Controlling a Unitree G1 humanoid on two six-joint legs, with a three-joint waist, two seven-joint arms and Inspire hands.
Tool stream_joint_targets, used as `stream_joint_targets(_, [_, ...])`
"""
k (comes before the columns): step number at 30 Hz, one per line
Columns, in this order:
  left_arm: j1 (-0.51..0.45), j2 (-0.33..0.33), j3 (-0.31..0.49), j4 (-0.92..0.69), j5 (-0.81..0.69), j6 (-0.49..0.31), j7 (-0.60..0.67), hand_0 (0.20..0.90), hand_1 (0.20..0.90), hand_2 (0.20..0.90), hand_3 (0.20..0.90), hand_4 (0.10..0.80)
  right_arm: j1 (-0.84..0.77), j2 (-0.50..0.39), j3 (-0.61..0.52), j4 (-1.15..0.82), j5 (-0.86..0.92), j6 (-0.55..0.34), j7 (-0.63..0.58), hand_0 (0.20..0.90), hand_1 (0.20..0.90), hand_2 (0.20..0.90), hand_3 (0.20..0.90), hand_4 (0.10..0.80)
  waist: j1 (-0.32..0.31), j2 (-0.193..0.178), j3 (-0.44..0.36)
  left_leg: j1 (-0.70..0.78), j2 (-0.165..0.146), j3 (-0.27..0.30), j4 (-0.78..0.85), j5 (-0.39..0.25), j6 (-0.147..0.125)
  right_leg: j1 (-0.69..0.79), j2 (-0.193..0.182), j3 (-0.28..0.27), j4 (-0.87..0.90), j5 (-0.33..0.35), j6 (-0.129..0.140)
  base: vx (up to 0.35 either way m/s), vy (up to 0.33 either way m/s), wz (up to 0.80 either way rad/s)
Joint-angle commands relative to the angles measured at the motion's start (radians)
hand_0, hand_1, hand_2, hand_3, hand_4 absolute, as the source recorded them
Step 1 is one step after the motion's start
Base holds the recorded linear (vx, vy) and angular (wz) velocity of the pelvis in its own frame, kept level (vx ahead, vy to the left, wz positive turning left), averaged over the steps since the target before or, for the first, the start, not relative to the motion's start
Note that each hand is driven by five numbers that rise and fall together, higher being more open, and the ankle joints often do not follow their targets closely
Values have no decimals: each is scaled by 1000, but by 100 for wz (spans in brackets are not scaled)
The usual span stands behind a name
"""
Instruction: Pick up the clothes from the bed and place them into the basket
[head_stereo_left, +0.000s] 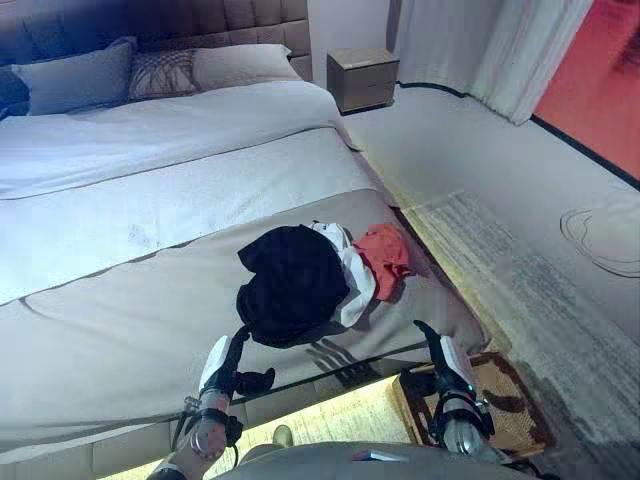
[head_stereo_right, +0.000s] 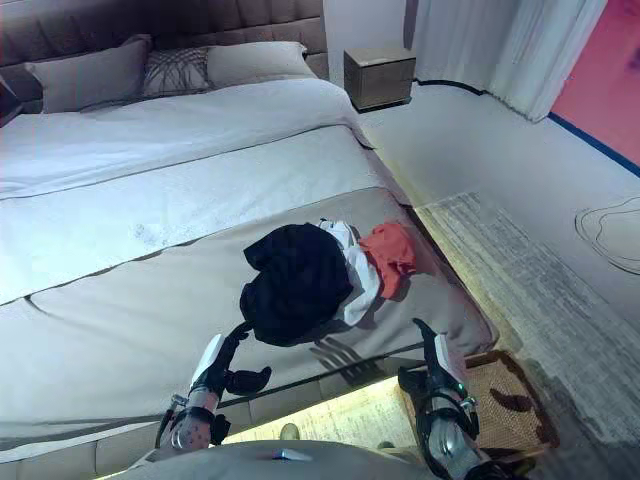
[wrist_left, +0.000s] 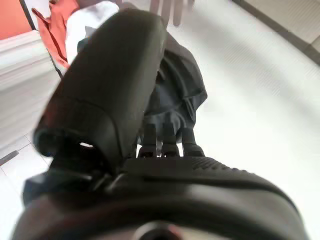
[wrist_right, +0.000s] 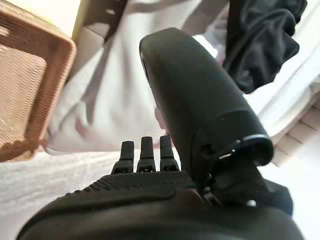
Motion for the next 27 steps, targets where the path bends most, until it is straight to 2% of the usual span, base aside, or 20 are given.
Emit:
stream_joint_targets(1, [-112, 23, -16, 0, -66, -76, -10, 900, 900, 900, 900, 800, -115, 6, 30, 21, 64, -37, -14, 900, 900, 900, 900, 800, 10, -31, 10, 85, -35, 1, 8, -189, 20, -6, -25, -17, 35, -57, 20, 0, 0, 0])
stream_joint_targets(12, [-108, 24, -13, 28, -114, -70, -67, 900, 900, 900, 900, 800, -126, 8, 15, 48, 87, -3, -43, 900, 900, 900, 900, 800, 7, -23, 10, 87, -35, 6, 7, -188, 20, -8, -23, -12, 39, -58, 19, 0, 0, 0])
stream_joint_targets(20, [-101, 26, -19, 6, -158, -54, -126, 900, 900, 900, 900, 800, -137, 1, 20, 5, 80, -31, -49, 900, 900, 900, 900, 800, 7, -18, 13, 90, -35, 5, 7, -187, 19, -7, -23, -9, 40, -58, 19, 0, 0, 0])
stream_joint_targets(23, [-94, 30, -8, -10, -178, -56, -138, 900, 900, 900, 900, 800, -134, -10, 33, -33, 2, 3, -86, 900, 900, 900, 900, 800, 9, -20, 10, 91, -35, 5, 7, -188, 18, -4, -23, -10, 38, -57, 20, 0, 0, 0])
stream_joint_targets(27, [-105, 57, -1, -88, -214, -14, -134, 900, 900, 900, 900, 800, -181, -64, 83, -177, -30, 112, -83, 900, 900, 900, 900, 800, 23, -29, 19, 85, -33, 0, 16, -184, 18, -6, -21, -14, 48, -58, 14, 0, 0, 0])
